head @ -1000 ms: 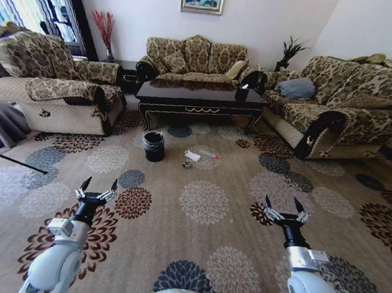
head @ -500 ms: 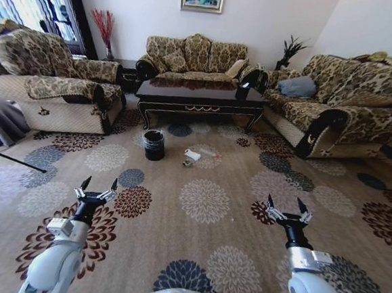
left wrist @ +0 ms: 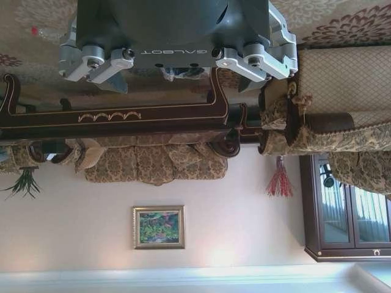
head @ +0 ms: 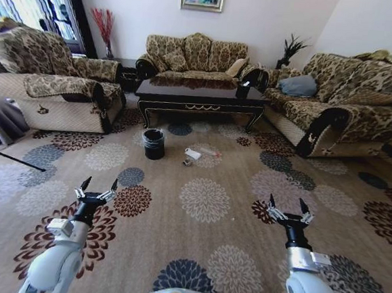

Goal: Move to the front of the table and pick up the trash from the floor, then place it into the trash bin.

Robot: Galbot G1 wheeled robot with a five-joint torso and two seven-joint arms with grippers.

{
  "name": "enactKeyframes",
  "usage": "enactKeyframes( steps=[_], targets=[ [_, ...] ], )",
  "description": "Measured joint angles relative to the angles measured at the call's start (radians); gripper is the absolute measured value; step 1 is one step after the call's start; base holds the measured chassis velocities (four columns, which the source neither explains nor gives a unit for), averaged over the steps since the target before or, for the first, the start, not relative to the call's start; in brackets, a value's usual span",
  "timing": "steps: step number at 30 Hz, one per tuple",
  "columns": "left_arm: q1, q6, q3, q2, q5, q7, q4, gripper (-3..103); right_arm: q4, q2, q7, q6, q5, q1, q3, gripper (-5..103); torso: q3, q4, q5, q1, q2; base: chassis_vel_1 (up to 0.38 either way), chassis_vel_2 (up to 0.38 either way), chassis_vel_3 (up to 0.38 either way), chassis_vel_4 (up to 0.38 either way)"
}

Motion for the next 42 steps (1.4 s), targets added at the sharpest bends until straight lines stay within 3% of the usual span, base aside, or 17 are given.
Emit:
enactKeyframes(
  steps=[28, 42],
  targets=[
    [0.01, -0.006, -0.002, 0.004, 0.002, 0.003, -0.008, 100, -0.012, 0.004, -0.036, 0.058, -0.017, -0.002, 0.003, 100, -0.054, 0.0, 0.0, -0.033, -0.087, 0.0, 0.0, 0.0, 0.0],
    [0.024, -0.011, -0.009, 0.006, 0.007, 0.008, -0.018, 100, -0.013, 0.005, -0.015, 0.047, -0.036, 0.006, 0.001, 100, -0.079, 0.0, 0.0, -0.047, -0.126, 0.0, 0.0, 0.0, 0.0]
  ],
)
